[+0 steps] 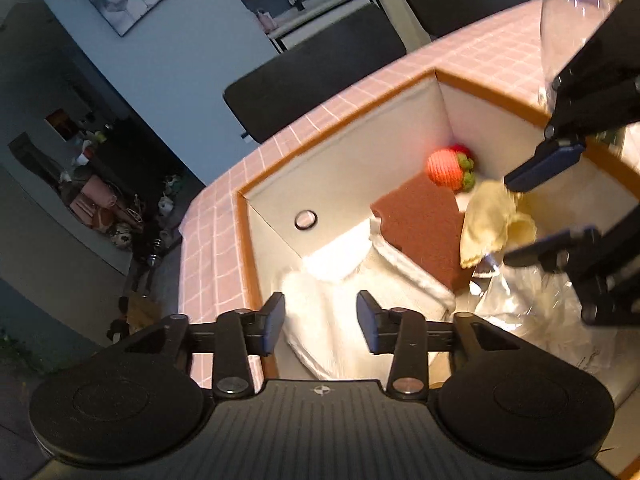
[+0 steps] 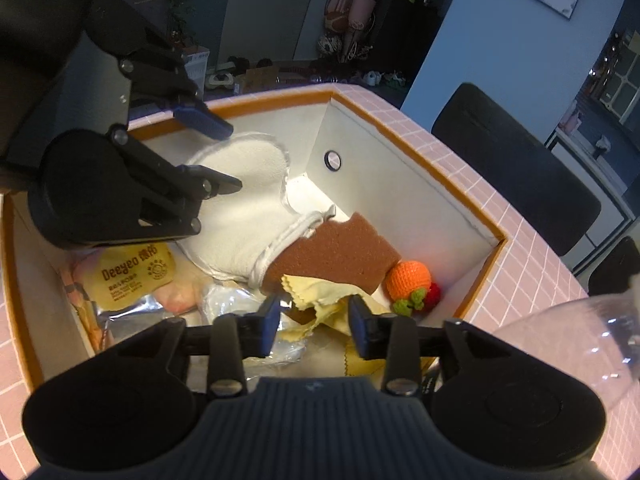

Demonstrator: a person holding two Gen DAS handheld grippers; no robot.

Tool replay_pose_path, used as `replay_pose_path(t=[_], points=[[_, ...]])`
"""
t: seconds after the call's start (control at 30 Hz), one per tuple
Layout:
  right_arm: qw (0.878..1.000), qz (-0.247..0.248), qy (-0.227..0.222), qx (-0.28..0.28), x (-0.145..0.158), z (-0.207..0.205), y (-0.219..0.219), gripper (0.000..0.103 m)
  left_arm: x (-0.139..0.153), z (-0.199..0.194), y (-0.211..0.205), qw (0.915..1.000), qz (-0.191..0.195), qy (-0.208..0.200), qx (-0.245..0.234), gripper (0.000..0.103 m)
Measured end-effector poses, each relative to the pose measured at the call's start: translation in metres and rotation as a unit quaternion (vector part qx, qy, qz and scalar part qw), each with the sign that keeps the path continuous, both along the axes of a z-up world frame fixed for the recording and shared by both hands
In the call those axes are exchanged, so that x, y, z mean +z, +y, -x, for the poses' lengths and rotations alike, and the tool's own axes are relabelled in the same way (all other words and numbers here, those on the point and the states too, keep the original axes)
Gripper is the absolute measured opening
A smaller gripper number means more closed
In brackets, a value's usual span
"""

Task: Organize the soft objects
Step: 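Open both tools to drop the pad and yellow cloth into the box, then move both tools back to the brown plush toy and plastic bag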

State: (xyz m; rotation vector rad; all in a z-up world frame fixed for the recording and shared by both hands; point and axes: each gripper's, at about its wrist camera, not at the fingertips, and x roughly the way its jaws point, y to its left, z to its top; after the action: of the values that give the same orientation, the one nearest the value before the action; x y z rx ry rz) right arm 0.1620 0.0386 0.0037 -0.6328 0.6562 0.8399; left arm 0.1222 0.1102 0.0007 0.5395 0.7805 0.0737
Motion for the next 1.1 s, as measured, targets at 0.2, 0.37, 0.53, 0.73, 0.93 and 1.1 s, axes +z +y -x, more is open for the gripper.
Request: replay_pose_path(t=[0.2, 0.37, 0.53, 0.73, 0.93, 1.1], points=[[1.0, -0.012, -0.001, 0.004, 0.012, 0.013, -0.008, 0.057, 0.022, 0.016, -0.012, 0.9996, 0.002, -0.02, -0.021, 0.054], [1.0, -0.024, -0.004, 0.003, 0.025, 0.028, -0.023, 0.061, 0.038, 0.032, -0.018, 0.999, 0.023, -0.03, -0.024, 0.055], [0.999, -0.04, -0.016, 0.002, 0.04, 0.05, -0.045, 0.061, 0.055, 0.056, -0.021, 0.995, 0.064, -0.071, -0.03, 0.055], [0.997, -0.074, -0.009, -0.013, 0.054, 0.074, -0.087, 0.062, 0.074, 0.085, -0.035, 0.982, 0.13, -0.121, -0.064, 0.055], [0.994, -0.098, 0.001, -0.054, 0.055, 0.088, -0.138, 0.069, 0.079, 0.102, -0.075, 0.9733, 0.15, -0.136, -0.109, 0.055], [0.991, -0.091, -0.002, -0.096, 0.048, 0.092, -0.183, 0.07, 0.076, 0.105, -0.115, 0.967, 0.155, -0.116, -0.166, 0.055]])
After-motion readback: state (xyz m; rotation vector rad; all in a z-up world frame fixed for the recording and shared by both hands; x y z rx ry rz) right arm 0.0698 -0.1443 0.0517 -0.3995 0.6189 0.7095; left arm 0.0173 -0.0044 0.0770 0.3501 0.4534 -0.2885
